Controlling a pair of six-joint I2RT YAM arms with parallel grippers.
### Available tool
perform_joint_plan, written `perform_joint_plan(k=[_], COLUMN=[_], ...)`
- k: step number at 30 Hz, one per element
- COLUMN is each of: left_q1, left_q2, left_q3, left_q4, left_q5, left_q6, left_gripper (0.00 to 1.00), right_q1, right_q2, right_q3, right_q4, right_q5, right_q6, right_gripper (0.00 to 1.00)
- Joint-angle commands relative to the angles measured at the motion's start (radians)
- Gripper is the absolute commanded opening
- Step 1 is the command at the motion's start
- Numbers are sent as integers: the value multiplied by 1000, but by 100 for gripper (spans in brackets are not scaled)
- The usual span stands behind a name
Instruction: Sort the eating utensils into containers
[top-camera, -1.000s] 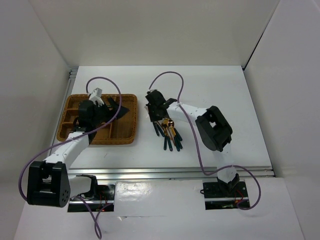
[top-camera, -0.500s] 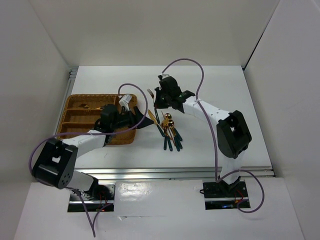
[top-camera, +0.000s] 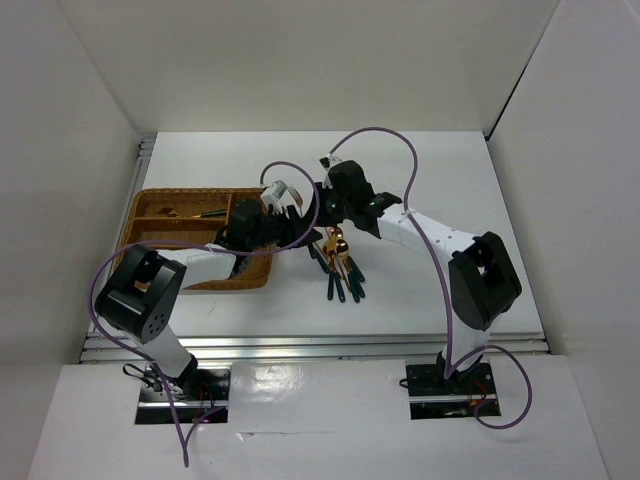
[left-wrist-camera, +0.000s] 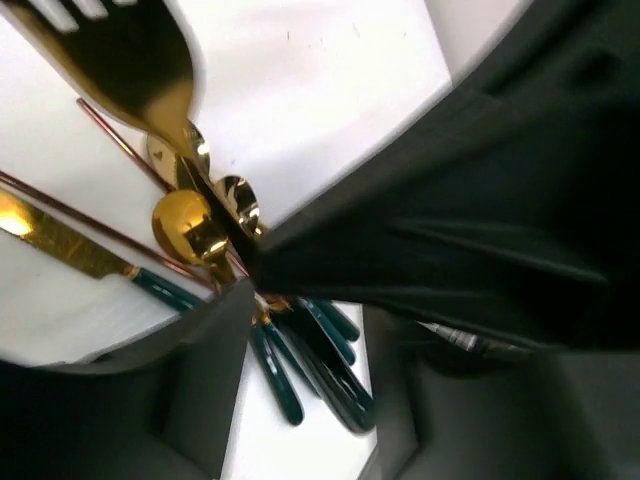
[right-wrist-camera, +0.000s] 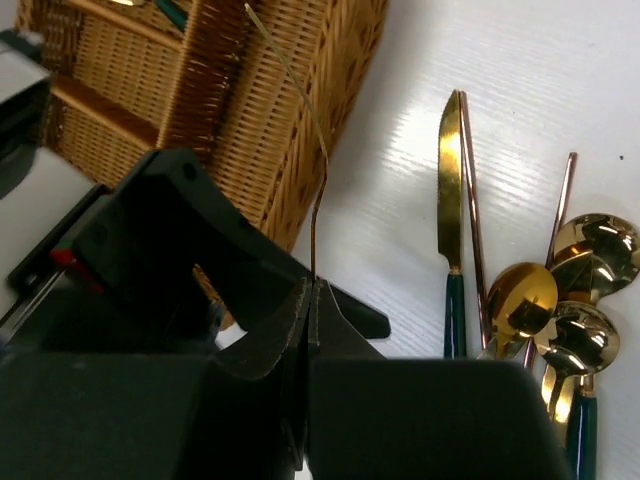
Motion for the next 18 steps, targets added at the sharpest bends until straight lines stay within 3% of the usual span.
perform_joint_plan(k=[1, 2, 6, 11, 15, 18], left_q1=[-3, -3, -3, 9, 63, 116], left_q2=[19, 30, 30, -2, -42, -68], left_q3=[49, 49, 58, 47, 6, -3], left_q4=[77, 77, 40, 0, -20, -43], left_q5=[-31, -31, -51, -99, -141, -172], left_q6=[3, -6, -6, -28, -49, -49], left_gripper=[51, 38, 24, 21, 19, 19], right_q1=[5, 5, 5, -4, -53, -91], right_q2=[-67, -67, -58, -69, -133, -204], right_q3=[-24, -24, -24, 13, 13, 0], right_q4=[96, 96, 82, 22, -1, -1], right_q5=[-35, -35, -5, 66, 86, 86], right_q6=[26, 26, 26, 17, -5, -14], right_gripper=[0, 0, 1, 34, 45, 48])
